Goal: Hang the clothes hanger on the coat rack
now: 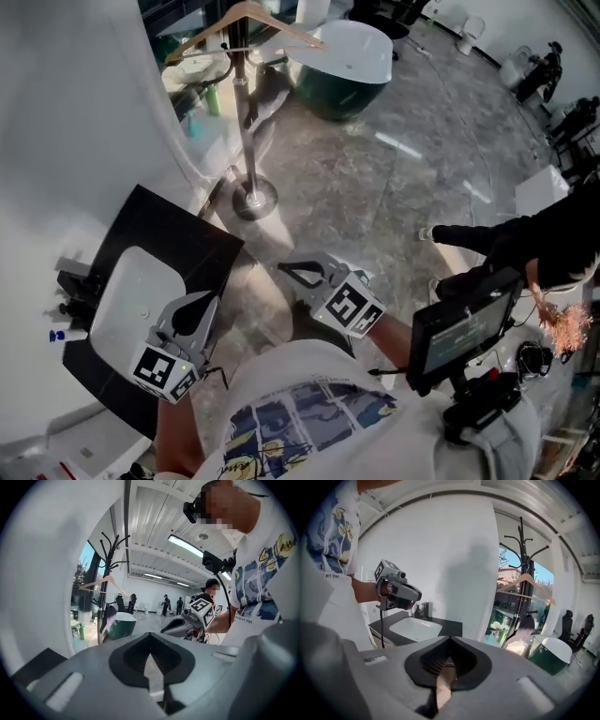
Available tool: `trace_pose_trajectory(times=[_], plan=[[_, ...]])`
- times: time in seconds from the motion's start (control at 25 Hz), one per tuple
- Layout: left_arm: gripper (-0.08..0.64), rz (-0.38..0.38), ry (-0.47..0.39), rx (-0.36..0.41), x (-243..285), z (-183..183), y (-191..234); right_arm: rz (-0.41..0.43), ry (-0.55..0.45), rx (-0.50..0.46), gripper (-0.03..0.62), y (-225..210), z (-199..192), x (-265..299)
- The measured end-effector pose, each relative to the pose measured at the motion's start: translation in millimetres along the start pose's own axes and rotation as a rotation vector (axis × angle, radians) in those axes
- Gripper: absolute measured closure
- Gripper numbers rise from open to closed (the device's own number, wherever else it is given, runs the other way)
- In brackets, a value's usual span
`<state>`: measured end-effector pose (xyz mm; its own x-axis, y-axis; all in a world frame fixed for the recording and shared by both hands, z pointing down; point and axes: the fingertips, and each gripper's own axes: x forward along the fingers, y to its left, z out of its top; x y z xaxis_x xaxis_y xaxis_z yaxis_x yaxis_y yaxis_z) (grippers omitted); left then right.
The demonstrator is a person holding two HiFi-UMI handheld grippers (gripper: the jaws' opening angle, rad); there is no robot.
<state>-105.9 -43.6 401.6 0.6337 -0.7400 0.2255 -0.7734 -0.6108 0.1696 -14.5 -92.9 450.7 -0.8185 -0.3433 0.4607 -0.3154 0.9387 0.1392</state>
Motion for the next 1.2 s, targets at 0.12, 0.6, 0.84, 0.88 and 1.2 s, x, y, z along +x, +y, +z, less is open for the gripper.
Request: trace_pose_trajectory(times=[0.12,0.6,0.84,0.88,1.2], plan=[[0.558,-0.035,-0.007,-0.004,-15.7,-4.5,-24.7,0.002,-0.005,0.004,0.591,30.7,3.0,-10.5],[0.558,-0.102,0.05,0.019,-46.3,-34.4,-83.7,0.01,-0.046,-0.01,0.591,100.8,20.5,-36.9],[0.558,-0.103,0.073,0.013,-58.6,-46.4,-93.7,0.001,-0.056,-0.025,0.591,115.8,25.8,-43.8],[0.558,-0.105,0.072,0.012,-60.4,-47.6,-94.1,-0.001,-0.057,-0.027,0.591,117.4,26.6,-44.7],[0.558,-0.108,0.067,0.01,-72.0,-57.0,-93.3,0.002,-0.052,-0.035,0.591,132.7,29.2,-42.2]])
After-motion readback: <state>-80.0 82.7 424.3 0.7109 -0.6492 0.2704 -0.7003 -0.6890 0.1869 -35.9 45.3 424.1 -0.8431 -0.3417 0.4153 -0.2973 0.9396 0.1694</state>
